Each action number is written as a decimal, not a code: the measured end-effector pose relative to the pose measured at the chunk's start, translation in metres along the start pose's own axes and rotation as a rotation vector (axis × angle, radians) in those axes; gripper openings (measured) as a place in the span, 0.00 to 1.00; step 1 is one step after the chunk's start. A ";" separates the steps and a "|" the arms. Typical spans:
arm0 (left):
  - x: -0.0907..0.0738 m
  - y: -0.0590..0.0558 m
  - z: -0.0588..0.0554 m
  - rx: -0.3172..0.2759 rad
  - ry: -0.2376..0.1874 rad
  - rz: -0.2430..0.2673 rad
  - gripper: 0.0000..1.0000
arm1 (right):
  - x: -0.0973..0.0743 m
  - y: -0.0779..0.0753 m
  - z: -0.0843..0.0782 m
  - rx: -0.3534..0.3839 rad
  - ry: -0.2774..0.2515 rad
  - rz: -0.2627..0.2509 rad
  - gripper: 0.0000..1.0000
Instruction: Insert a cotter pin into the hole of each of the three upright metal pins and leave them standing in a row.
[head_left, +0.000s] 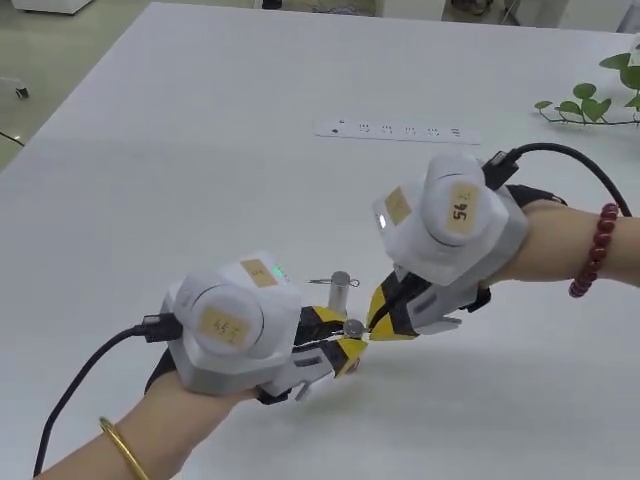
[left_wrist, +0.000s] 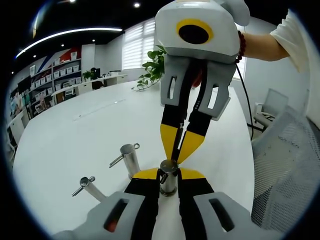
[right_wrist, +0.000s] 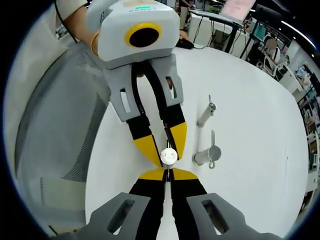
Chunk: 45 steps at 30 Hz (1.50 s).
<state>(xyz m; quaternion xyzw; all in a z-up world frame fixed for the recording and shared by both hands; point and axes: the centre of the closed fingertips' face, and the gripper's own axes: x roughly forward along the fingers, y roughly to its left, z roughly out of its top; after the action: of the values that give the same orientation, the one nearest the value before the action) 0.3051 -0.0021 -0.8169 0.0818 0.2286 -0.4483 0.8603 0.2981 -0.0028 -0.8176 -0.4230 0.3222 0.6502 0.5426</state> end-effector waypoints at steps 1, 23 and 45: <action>0.000 0.001 -0.001 -0.001 0.005 0.002 0.12 | -0.001 -0.001 0.002 0.020 -0.019 -0.003 0.06; 0.001 0.001 -0.014 -0.030 0.015 -0.025 0.12 | -0.007 0.004 -0.006 0.014 -0.011 0.000 0.05; 0.003 0.001 -0.017 -0.107 0.010 -0.052 0.12 | -0.001 0.002 0.003 0.024 -0.031 -0.015 0.05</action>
<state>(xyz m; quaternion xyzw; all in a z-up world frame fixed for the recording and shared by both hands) 0.3023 0.0023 -0.8334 0.0319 0.2587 -0.4572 0.8503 0.2959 -0.0008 -0.8158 -0.4090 0.3183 0.6486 0.5575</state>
